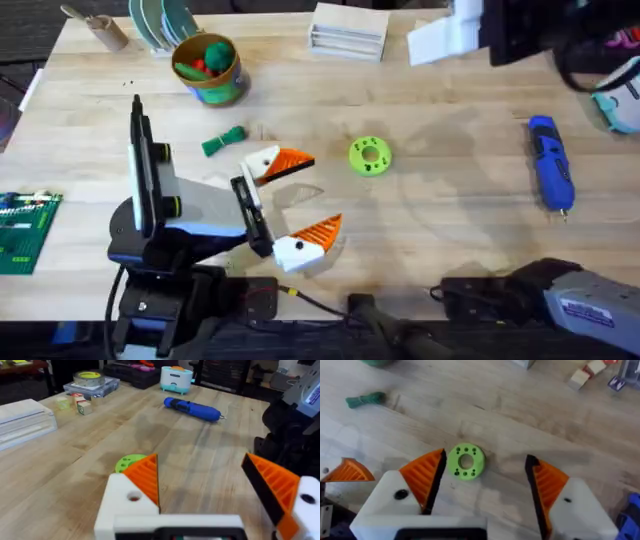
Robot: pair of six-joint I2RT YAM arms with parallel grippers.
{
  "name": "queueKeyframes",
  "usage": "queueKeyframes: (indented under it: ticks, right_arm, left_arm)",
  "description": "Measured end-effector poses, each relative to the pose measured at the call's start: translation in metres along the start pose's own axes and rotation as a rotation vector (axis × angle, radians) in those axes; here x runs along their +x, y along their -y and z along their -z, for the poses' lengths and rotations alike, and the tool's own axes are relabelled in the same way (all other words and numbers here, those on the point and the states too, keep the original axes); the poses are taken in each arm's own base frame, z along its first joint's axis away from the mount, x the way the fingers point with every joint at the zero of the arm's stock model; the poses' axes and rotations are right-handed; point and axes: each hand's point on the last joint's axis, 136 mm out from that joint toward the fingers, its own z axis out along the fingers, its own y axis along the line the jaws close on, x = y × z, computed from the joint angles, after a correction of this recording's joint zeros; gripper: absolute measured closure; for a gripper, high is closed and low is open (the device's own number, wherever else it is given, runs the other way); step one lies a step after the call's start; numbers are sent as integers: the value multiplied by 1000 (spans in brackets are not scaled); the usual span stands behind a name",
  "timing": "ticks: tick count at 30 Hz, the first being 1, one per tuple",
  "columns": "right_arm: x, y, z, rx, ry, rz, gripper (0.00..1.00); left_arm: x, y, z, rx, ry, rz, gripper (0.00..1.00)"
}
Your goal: Pick up the gripper from the table and insert it into the empty holder that is missing its gripper. Then pick up a screw, insert it into the mounting hole, and use the screwdriver to tighten it. Finally, clean up the table by picking up the vegetable and placing it into the bucket.
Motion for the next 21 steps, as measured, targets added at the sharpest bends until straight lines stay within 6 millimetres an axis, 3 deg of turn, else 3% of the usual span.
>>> queueKeyframes:
  ticks: [6, 10, 21]
  right_arm:
    - [49, 6, -36, 15, -109, -84, 28]
    - [73, 0, -53, 1, -111, -109, 28]
    - [99, -23, -83, -41, -174, -60, 28]
  left_arm:
    - [0, 0, 0, 0, 0, 0, 7]
    - [0, 0, 0, 0, 0, 0, 7]
    - [0, 0, 0, 0, 0, 0, 8]
